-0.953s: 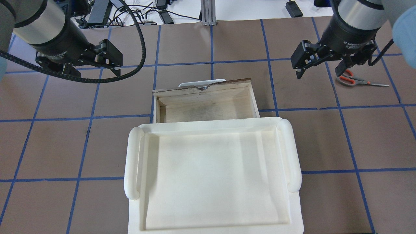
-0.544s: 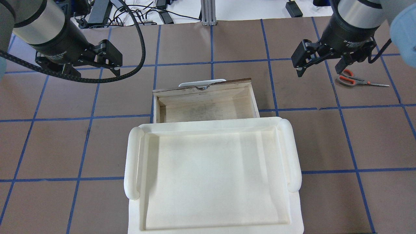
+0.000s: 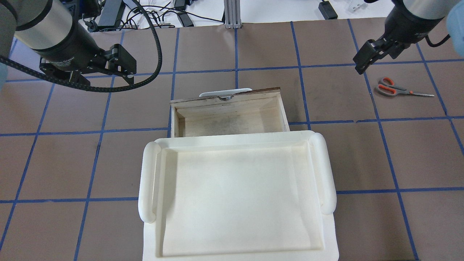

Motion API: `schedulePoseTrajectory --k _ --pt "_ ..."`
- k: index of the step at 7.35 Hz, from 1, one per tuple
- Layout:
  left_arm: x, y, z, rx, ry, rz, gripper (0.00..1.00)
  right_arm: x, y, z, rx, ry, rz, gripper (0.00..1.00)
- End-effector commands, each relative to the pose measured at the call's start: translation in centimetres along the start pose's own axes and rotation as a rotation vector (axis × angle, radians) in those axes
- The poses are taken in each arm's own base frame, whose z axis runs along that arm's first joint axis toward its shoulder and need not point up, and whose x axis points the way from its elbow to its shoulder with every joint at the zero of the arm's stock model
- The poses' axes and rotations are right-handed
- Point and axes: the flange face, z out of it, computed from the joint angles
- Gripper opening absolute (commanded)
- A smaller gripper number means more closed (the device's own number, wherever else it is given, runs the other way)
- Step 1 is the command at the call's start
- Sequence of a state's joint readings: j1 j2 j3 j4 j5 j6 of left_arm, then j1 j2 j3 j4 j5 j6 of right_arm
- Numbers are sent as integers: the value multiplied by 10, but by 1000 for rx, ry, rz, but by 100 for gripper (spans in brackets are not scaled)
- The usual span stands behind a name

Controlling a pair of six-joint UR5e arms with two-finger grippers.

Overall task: Put scissors in drawer and close it
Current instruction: 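Move the right gripper over the grey-orange scissors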

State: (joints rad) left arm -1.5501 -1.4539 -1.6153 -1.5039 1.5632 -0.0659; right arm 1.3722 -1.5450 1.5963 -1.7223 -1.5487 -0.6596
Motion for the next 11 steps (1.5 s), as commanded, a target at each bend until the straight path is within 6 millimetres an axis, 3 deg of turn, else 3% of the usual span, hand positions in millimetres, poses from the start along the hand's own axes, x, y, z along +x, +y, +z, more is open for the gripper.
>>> schedulePoseTrajectory --k 1,3,5,7,8,11 --pt "0 0 -1 2 0 1 100 57 9 33 -39 -30 -203 100" --pt "-1 0 0 -1 -2 -1 100 139 32 70 -36 -12 -338 100" --pt "0 0 0 -1 0 -1 100 155 31 101 -61 -33 -347 100" --pt "-1 0 0 -1 0 -2 100 183 12 141 -15 34 -534 100" --pt "-1 0 0 -3 0 -2 100 191 12 159 -18 27 -615 100" --pt "-2 0 0 -1 -1 -4 100 239 40 208 -11 -36 -716 100"
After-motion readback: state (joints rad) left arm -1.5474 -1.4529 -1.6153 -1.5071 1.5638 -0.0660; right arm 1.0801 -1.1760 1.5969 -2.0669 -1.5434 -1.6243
